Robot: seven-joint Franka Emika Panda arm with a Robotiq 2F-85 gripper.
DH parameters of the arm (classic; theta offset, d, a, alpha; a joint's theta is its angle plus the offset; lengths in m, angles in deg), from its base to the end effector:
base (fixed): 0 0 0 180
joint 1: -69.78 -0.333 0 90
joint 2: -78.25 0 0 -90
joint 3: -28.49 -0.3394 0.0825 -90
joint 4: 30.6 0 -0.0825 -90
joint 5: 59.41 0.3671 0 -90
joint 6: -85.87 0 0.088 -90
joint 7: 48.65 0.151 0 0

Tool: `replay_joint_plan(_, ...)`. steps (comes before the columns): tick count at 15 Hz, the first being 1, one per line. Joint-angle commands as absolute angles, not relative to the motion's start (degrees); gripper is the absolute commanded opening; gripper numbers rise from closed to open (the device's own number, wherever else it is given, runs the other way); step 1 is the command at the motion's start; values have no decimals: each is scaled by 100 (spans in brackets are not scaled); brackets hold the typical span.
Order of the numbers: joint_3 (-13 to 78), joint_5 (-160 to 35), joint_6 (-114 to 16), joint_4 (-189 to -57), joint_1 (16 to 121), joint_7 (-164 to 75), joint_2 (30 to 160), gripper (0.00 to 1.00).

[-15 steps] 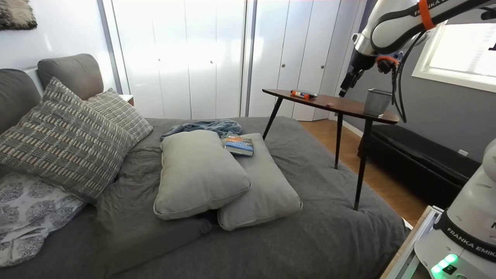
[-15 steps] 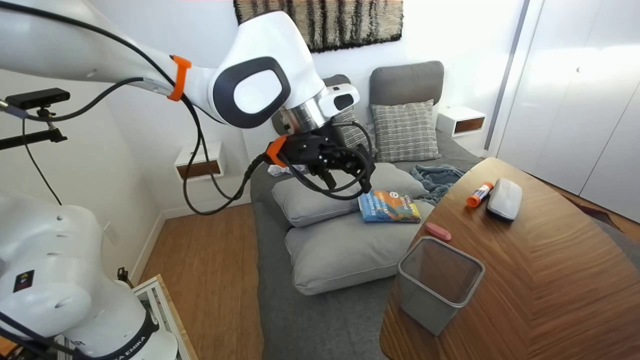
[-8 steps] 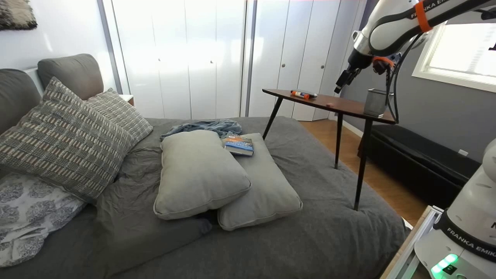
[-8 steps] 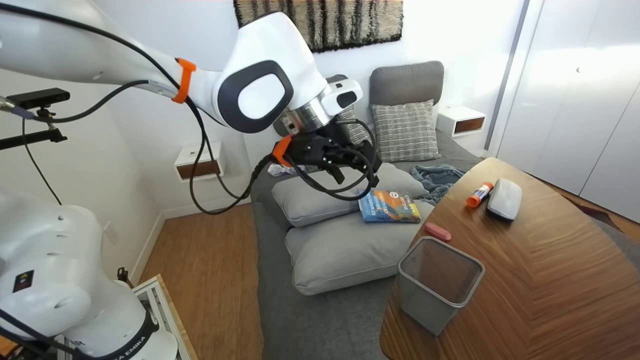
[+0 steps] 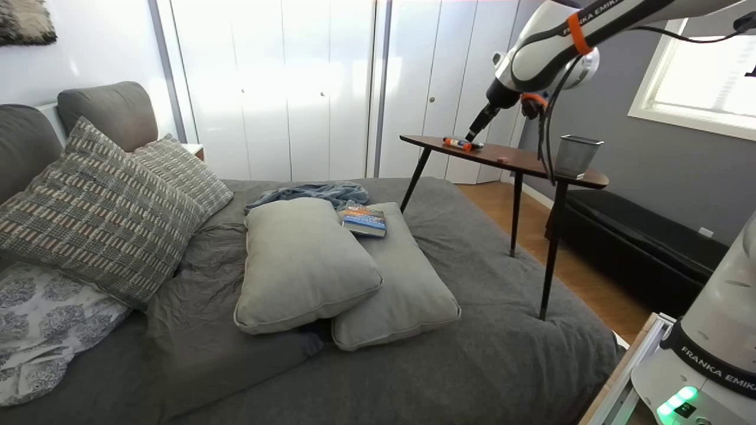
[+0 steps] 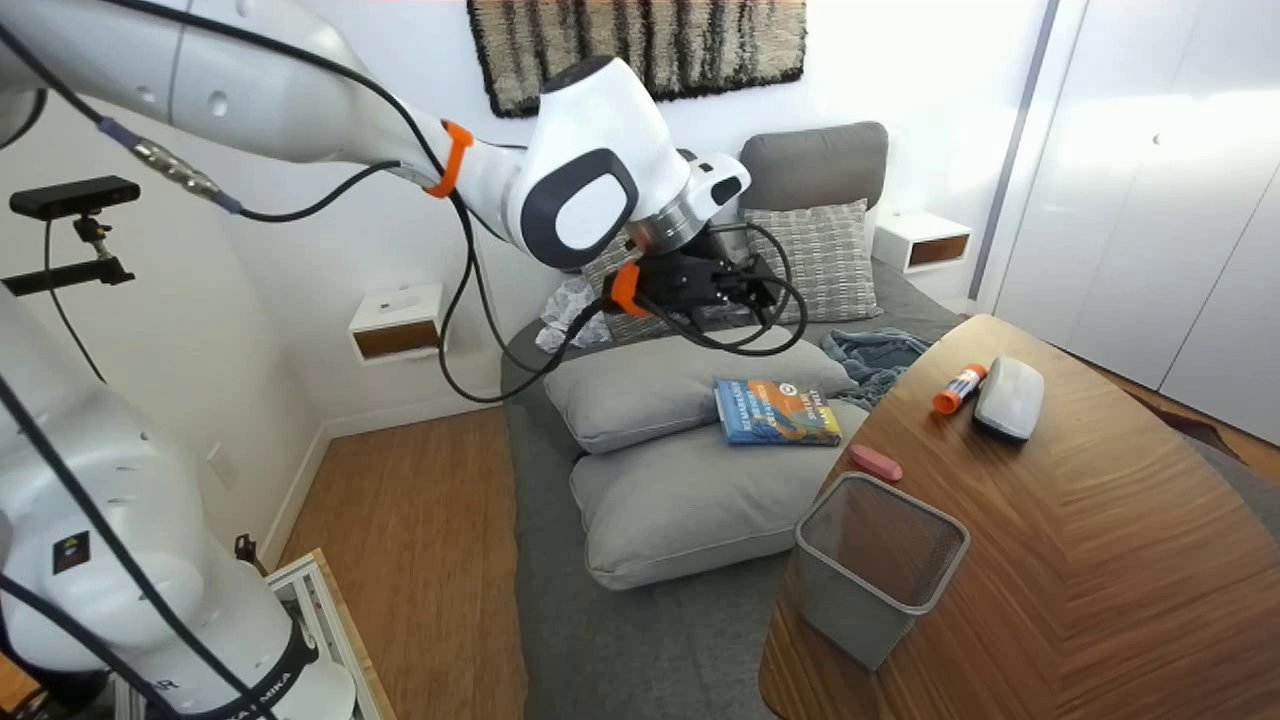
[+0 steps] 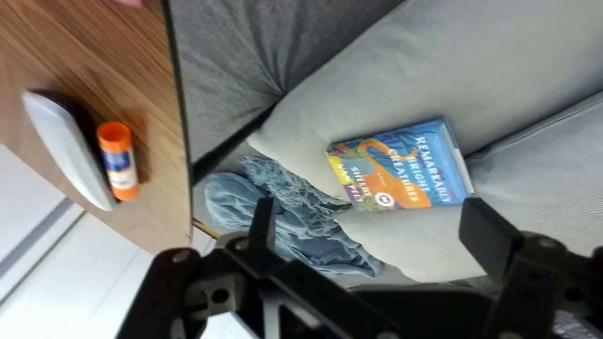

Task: Remove the book from the pillow and put it on the table

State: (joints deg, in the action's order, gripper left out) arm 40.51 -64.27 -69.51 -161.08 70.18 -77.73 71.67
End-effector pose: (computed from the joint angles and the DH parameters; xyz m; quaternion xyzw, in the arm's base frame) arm 0.5350 -0.1187 0.4591 0.9478 0.1689 0.2471 0.1105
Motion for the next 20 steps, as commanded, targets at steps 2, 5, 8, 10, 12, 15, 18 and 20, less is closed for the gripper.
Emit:
replay_joint_plan(2,3581,-5906,-7284,-15523,6818,-8663,8150,100)
replay_joint_plan(5,3430,-5308,-7581,-15416,6651,-8967,8643,100)
replay_joint_plan(8,3341,-5083,-7451,-15538,6669,-8940,8621,100)
replay_joint_plan(10,3224,-4645,-7448,-15450,6678,-9218,8794,100)
replay_joint_plan(12,3211,-4594,-7439,-15406,6686,-9237,8821,100)
replay_joint_plan(15,2994,-5036,-7419,-15321,6903,-8810,8945,100)
replay_joint_plan(18,4051,-6668,-7643,-15120,5825,-7299,9548,100)
replay_joint_plan(20,4415,-7574,-7561,-14938,5375,-6403,9913,100)
